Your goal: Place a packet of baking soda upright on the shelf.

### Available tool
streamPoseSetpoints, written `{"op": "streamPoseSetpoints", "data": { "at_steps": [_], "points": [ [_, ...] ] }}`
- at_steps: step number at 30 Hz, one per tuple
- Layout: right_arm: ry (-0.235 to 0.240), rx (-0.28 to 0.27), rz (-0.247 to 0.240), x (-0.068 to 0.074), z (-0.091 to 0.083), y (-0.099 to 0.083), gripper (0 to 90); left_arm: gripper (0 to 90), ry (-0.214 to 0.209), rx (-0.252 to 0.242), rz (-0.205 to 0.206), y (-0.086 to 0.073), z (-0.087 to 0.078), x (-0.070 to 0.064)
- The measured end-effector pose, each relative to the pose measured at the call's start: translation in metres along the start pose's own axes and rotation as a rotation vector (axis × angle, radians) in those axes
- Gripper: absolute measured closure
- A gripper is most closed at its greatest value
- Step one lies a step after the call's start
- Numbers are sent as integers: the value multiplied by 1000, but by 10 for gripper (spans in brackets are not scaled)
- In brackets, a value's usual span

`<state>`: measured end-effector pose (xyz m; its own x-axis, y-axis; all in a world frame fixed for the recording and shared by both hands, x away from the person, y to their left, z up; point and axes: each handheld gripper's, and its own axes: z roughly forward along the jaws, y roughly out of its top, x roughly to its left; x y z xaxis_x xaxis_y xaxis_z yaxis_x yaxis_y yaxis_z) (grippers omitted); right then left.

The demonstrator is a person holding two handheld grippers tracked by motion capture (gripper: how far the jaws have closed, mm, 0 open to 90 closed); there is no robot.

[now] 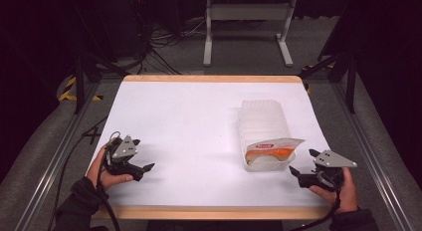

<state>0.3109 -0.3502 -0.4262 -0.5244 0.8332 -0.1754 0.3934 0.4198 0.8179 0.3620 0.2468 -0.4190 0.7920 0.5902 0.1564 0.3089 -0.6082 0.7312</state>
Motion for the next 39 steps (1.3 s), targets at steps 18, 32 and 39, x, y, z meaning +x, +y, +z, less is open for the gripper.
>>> {"op": "streamPoseSetpoints", "data": {
  "at_steps": [18, 32, 39],
  "points": [
    [6, 4, -14, -1, 5, 1, 88, 68, 86, -119, -176, -65, -37, 11],
    [27, 6, -12, -4, 5, -3, 92, 65, 97, -230, -298, -94, -49, 14],
    [-3, -6, 16, -10, -1, -6, 94, 65, 106, -225, -266, -90, -45, 10]
  ]
}}
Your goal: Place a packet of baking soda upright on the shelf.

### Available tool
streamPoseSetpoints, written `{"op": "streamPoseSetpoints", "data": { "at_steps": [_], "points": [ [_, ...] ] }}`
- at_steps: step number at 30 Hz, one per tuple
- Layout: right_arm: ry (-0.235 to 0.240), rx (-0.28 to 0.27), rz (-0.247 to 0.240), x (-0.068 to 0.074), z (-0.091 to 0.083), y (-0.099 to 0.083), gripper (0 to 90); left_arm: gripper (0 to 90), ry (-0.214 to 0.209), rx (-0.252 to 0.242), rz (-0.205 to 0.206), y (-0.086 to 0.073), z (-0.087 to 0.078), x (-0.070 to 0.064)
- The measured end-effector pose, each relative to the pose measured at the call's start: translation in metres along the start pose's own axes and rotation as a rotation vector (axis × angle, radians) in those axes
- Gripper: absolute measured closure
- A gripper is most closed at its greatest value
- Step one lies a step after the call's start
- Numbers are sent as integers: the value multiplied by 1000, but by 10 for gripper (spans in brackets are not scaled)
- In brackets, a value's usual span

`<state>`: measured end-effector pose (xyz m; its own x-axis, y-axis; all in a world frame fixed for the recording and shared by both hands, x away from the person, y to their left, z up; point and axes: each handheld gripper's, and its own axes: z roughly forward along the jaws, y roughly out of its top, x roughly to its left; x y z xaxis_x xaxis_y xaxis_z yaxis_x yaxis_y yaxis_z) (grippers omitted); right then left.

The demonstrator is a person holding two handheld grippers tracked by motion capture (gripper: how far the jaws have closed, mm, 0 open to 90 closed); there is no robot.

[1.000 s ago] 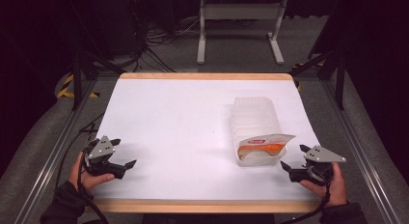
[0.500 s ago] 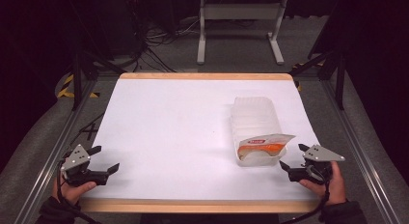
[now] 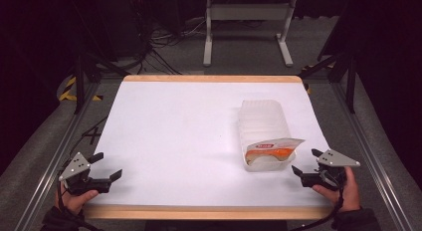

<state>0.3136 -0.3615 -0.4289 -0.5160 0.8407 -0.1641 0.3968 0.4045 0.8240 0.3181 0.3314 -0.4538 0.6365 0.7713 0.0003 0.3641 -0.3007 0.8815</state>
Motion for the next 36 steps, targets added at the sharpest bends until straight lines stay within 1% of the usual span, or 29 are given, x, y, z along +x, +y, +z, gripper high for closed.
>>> {"op": "streamPoseSetpoints", "data": {
  "at_steps": [2, 3, 6, 11, 13, 14, 24, 25, 27, 33, 34, 36],
  "points": [
    [-12, -7, 4, -1, -1, 1, 95, 67, -11, -15, -3, 0, -1, -1],
    [-17, -8, 4, 0, -1, 2, 96, 67, -11, -12, 1, 0, -1, -1],
    [-22, -5, -3, 1, -1, 3, 96, 67, -10, -18, -9, -1, -2, 0],
    [-20, -10, -1, 0, -1, 3, 96, 67, -11, -14, -13, 0, -1, -2],
    [-20, -11, 3, -1, -1, 2, 97, 67, -11, -11, -1, 1, 0, -2],
    [-22, -9, 6, -1, -1, 1, 96, 67, -9, -10, -6, 1, 0, -2],
    [-27, -8, 10, -2, -1, 1, 96, 67, -3, -17, -6, 2, 0, -2],
    [-28, -8, 12, -2, -1, 0, 97, 67, -2, -20, -10, 3, 0, -2],
    [-30, -8, 21, -3, -2, -1, 96, 67, 0, -21, -5, 3, 1, -2],
    [-33, -9, 25, -3, -3, -1, 96, 66, 0, -15, -4, 4, 3, -2],
    [-35, -8, 27, -3, -3, -1, 96, 66, 1, -18, -10, 4, 3, -2],
    [-37, -10, 27, -3, -4, -2, 96, 66, 1, -20, -4, 5, 4, -2]
  ]
}}
